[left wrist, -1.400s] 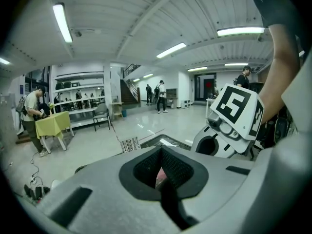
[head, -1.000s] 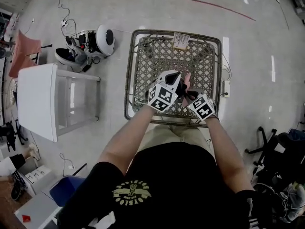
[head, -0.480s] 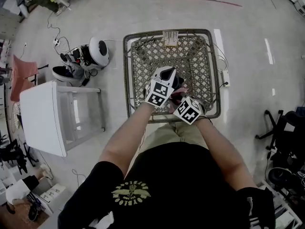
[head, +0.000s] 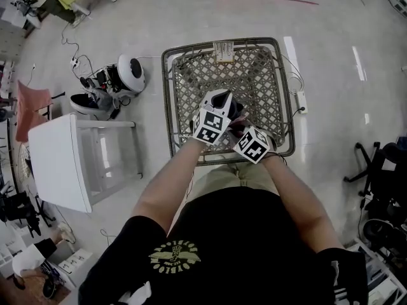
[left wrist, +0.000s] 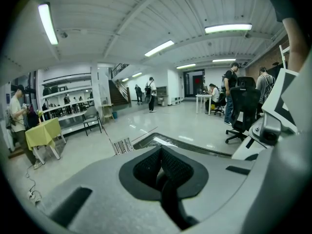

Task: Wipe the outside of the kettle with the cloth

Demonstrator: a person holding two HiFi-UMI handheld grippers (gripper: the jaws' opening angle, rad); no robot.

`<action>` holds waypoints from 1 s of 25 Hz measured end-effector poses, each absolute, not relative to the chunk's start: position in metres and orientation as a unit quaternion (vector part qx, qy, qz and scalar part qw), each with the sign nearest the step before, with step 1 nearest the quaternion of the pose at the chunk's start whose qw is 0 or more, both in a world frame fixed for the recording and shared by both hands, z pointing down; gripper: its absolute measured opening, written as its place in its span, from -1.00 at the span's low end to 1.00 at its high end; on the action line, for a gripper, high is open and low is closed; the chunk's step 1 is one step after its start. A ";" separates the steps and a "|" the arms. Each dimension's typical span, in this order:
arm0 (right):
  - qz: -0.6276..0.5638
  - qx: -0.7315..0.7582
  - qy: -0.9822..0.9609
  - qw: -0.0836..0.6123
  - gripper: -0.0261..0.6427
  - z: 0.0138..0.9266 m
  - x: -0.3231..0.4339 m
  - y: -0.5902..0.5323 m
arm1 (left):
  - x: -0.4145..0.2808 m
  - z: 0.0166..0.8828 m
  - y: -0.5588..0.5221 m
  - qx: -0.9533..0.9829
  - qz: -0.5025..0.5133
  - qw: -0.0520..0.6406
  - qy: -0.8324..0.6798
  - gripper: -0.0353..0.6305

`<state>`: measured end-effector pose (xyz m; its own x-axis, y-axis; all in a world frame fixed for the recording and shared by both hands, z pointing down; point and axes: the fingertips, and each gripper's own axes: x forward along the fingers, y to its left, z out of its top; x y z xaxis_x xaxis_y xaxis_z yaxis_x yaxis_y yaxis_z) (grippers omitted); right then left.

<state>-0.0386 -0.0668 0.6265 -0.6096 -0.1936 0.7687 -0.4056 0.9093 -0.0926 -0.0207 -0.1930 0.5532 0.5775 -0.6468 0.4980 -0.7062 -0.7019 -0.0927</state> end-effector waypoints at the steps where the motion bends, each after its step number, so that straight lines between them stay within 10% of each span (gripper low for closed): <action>1: 0.131 0.169 -0.886 0.411 -0.84 0.628 -0.032 -0.068 | -0.020 0.553 -0.193 0.886 0.257 0.058 -0.382 -0.87; 25: 0.036 0.093 -0.880 0.464 -0.84 0.661 0.007 -0.194 | -0.022 0.558 -0.201 0.856 0.298 0.034 -0.420 -0.87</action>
